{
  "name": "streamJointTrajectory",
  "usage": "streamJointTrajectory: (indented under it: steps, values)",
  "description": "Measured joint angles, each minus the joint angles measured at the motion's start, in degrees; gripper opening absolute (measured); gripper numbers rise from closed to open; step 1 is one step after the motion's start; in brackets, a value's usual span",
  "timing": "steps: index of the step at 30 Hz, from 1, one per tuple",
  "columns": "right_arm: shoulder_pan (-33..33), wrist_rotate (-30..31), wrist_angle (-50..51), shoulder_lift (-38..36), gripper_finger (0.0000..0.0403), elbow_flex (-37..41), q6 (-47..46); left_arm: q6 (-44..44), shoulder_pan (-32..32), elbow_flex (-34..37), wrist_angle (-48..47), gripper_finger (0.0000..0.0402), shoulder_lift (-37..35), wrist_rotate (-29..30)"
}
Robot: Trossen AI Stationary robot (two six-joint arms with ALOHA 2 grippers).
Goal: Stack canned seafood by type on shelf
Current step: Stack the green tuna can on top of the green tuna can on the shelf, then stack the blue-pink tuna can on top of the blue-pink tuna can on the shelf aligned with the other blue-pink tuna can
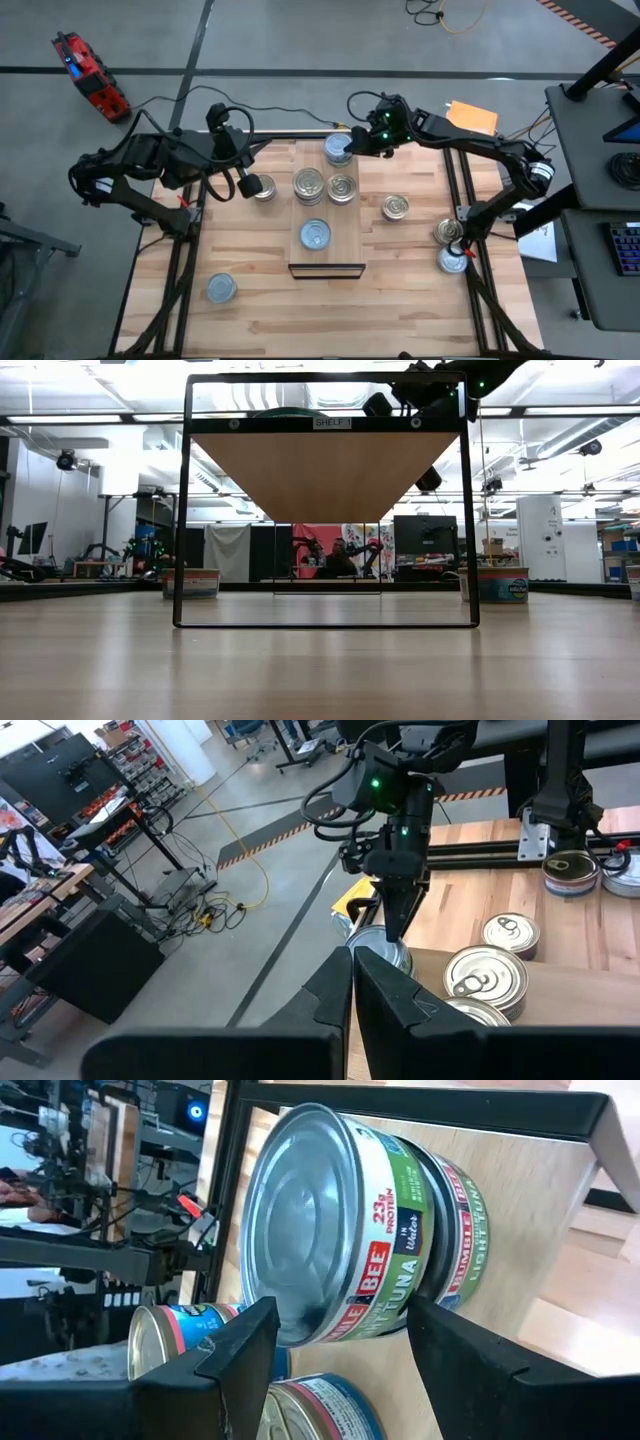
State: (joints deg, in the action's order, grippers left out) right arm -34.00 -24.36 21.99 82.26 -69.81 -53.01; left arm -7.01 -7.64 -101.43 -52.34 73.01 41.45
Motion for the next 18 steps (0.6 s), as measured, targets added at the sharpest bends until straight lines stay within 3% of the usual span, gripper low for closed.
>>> streamJointTrajectory:
  steps: [18]
  values:
    - [1.1, 0.4, 22.9, -1.1, 0.0215, -10.8, 13.7, 1.4, 0.0, 0.0, 0.0, 0.0000, 0.0, -0.1]
